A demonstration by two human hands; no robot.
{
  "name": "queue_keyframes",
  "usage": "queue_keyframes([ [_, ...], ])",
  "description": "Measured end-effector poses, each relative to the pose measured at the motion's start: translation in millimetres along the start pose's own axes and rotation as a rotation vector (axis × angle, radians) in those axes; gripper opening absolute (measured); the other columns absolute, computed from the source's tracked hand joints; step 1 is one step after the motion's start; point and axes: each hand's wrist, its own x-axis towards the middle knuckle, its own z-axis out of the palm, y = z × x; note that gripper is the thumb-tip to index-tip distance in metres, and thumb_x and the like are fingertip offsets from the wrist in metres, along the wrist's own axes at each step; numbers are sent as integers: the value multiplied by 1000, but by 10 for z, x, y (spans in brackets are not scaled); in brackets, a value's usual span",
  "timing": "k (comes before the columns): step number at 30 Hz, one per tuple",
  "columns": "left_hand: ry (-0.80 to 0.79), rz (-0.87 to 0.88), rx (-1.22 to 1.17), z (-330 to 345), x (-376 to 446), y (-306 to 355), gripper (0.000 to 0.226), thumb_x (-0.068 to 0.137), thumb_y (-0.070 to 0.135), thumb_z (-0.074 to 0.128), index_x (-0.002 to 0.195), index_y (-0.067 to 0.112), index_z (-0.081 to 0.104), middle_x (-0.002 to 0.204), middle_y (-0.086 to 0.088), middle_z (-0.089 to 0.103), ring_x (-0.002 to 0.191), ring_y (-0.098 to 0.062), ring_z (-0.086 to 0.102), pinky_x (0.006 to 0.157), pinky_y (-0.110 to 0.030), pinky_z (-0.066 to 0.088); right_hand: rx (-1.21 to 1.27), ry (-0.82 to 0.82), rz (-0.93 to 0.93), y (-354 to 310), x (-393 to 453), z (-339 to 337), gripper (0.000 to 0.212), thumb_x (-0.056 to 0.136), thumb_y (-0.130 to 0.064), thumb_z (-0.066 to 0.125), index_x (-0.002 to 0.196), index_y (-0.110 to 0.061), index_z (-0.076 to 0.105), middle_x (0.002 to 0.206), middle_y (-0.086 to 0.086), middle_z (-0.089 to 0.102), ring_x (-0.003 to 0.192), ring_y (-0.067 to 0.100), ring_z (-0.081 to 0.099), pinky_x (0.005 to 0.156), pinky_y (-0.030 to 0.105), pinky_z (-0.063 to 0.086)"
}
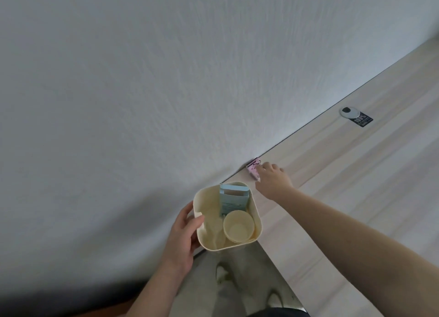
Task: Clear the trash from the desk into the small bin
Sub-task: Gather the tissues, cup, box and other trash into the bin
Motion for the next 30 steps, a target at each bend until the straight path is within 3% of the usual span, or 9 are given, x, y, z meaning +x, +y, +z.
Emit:
queue_keyframes([
  [6, -105, 21, 52, -40, 354, 172, 38, 95, 10, 60, 127, 30, 62, 94, -7, 74, 76, -20, 74, 59, -29, 57, -58, -28, 55, -63, 386, 147, 51, 99, -32, 35, 147, -16, 27, 150, 20, 29, 129, 36, 38, 104, 46, 37],
  [10, -222, 9, 98, 27, 519, 303, 45, 84, 21, 67, 126, 34, 62, 100, -8, 74, 82, -22, 74, 63, -28, 57, -113, -128, 63, -25, 474, 252, 60, 97, -32, 46, 150, -23, 19, 157, 23, 14, 139, 39, 27, 111, 49, 32],
  [12, -263, 5, 110, 59, 616, 330, 45, 84, 20, 67, 127, 32, 62, 102, -7, 75, 83, -22, 74, 63, -28, 57, -82, -138, 63, -21, 462, 305, 64, 94, -33, 52, 149, -25, 21, 155, 20, 20, 139, 37, 28, 111, 50, 32],
  [17, -352, -25, 136, 169, 848, 335, 42, 94, 0, 57, 129, 24, 58, 99, -4, 77, 81, -19, 73, 62, -28, 57, 47, -52, 105, 20, 345, 423, 48, 94, -36, 50, 138, -23, 37, 142, 11, 40, 133, 29, 36, 110, 43, 34],
  [21, -397, -43, 159, 231, 969, 346, 44, 90, 3, 64, 127, 25, 60, 92, -2, 77, 78, -18, 73, 59, -27, 57, 178, 20, 150, 92, 222, 510, 53, 93, -39, 53, 139, -21, 36, 138, 7, 45, 129, 27, 40, 109, 43, 36],
  [26, -398, -84, 137, 304, 1068, 326, 47, 76, 22, 73, 120, 36, 68, 100, -8, 74, 81, -20, 73, 60, -28, 56, 275, 48, 265, 286, 92, 566, 46, 91, -41, 54, 132, -22, 45, 128, 4, 53, 119, 24, 49, 102, 39, 43],
  [30, -424, -107, 170, 442, 1123, 283, 45, 74, 24, 74, 115, 41, 70, 93, -5, 72, 74, -17, 71, 58, -27, 56, 593, 63, 434, 523, -156, 557, 21, 83, -35, 63, 98, -22, 56, 96, -2, 60, 87, 19, 57, 70, 27, 47],
])
